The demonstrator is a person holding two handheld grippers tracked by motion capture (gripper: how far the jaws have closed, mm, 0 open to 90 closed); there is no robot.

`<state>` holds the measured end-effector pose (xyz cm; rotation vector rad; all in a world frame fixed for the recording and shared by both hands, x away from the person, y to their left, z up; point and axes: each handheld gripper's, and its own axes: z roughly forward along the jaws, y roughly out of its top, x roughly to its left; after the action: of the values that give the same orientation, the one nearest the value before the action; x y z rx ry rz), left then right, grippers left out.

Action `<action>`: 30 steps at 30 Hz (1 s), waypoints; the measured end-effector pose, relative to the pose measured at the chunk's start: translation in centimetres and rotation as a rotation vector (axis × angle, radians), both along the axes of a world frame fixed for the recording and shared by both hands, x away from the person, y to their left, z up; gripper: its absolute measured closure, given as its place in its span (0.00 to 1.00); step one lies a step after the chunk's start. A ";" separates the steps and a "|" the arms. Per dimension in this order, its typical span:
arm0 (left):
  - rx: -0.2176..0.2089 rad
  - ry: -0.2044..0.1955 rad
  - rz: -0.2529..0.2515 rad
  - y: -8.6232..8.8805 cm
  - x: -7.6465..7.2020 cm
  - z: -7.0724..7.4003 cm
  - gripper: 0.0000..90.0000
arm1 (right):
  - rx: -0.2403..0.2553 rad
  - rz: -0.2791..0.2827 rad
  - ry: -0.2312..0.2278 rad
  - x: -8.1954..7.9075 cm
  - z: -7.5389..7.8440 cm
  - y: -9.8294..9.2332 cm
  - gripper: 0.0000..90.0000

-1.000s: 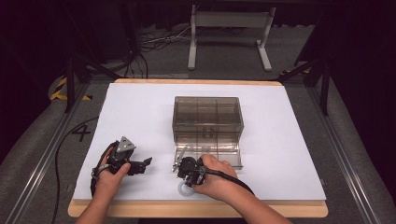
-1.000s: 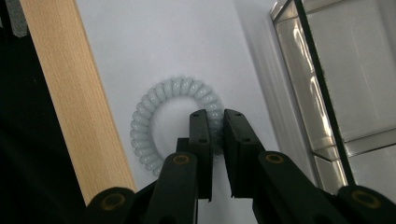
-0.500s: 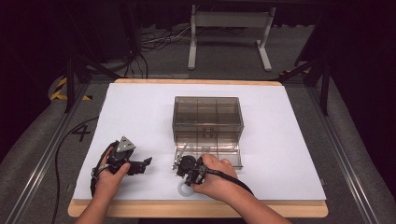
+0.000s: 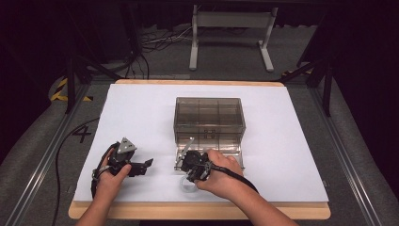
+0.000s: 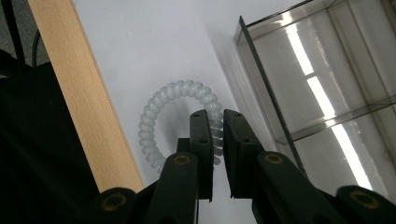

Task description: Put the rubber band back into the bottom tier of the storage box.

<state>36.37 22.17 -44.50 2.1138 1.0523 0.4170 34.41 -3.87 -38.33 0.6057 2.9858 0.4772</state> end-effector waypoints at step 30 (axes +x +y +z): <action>0.000 -0.003 0.007 0.0 0.1 -0.1 0.18 | 0.032 -0.113 -0.080 2.8 4.4 -3.2 0.92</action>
<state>36.43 22.19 -44.56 2.1101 1.0585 0.4232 37.18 -7.10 -33.98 0.7350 2.8556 0.5283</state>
